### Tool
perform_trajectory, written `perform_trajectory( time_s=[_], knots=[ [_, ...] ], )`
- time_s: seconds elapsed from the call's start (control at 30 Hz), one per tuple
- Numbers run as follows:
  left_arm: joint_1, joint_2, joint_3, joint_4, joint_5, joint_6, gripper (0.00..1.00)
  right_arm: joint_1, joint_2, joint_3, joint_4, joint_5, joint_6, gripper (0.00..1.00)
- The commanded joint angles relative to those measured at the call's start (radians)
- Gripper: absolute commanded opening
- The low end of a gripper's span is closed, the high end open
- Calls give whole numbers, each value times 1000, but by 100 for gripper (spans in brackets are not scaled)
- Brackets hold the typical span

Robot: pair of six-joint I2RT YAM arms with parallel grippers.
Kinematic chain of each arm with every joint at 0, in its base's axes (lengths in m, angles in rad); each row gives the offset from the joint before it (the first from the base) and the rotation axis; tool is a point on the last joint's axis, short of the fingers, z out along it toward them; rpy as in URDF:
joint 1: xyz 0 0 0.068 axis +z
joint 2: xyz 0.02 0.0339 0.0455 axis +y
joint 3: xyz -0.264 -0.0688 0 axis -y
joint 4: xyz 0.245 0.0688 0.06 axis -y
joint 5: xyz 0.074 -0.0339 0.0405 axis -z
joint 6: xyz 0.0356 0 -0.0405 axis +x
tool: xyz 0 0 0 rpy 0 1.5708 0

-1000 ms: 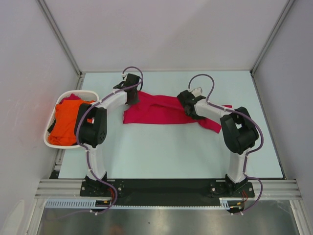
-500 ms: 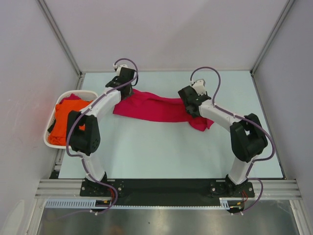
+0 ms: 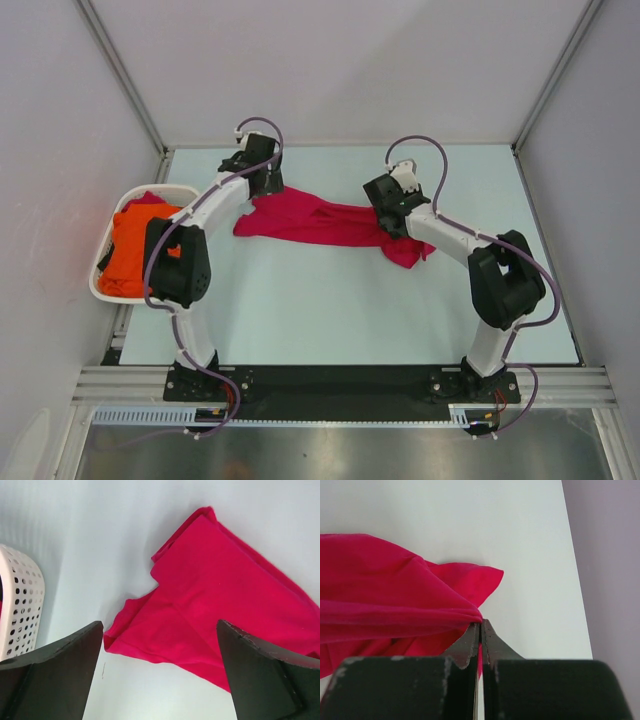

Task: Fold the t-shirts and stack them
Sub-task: Flatten out the tshirt

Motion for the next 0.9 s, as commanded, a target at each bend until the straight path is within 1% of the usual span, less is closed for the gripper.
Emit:
perform_trajectory(
  time_s=[0.0, 0.03, 0.13, 0.17, 0.27, 0.4, 0.57, 0.77, 0.87],
  knots=[
    [3, -19, -15, -18, 8, -24, 99, -1, 0, 12, 17, 17, -19, 0],
    [3, -32, -27, -7, 17, -25, 95, -3, 6, 15, 20, 8, -22, 0],
    [-8, -62, -91, 25, 94, -35, 90, -1, 18, 20, 17, -1, -23, 0],
    [-15, -66, -126, 40, 129, -38, 89, -1, 21, 23, 17, -1, -22, 0],
    [-43, -62, -176, 96, 164, -39, 88, 0, 38, 26, 14, -14, -22, 0],
    [-60, -1, -170, 125, 209, -50, 87, 2, 46, 27, 11, -21, -20, 0],
    [-64, 36, -139, 162, 261, -59, 85, 2, 46, 23, 11, -24, -23, 0],
    [-74, 108, -78, 151, 285, -61, 83, 0, 52, 27, 8, -37, -26, 0],
    [-80, 134, -62, 151, 290, -65, 77, 0, 53, 26, 9, -40, -29, 0]
  ],
)
